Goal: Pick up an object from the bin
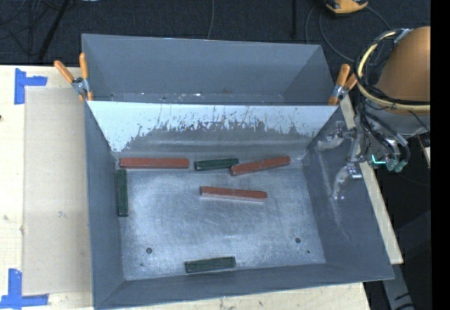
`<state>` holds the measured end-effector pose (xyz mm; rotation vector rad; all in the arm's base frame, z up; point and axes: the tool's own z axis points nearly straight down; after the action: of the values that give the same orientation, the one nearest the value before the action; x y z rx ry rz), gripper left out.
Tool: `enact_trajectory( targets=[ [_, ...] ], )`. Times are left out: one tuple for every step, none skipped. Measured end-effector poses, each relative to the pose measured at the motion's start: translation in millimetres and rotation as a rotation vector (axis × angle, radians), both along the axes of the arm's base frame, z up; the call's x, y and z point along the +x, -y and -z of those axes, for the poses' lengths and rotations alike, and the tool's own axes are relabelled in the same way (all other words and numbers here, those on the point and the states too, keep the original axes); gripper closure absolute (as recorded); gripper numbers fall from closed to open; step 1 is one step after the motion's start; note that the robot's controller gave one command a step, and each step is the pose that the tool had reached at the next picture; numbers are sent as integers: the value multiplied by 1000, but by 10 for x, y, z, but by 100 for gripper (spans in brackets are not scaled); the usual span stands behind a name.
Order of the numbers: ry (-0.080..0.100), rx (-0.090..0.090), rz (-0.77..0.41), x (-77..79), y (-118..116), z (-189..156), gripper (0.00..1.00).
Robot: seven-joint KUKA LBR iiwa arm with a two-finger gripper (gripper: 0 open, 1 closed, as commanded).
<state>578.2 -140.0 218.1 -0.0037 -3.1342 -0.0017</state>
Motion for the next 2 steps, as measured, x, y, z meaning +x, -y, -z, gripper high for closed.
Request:
enact_trajectory(
  targets=[
    [7,-1,-4,17,-7,-42,0],
    [12,-2,-66,199,-455,769,0]
  ],
)
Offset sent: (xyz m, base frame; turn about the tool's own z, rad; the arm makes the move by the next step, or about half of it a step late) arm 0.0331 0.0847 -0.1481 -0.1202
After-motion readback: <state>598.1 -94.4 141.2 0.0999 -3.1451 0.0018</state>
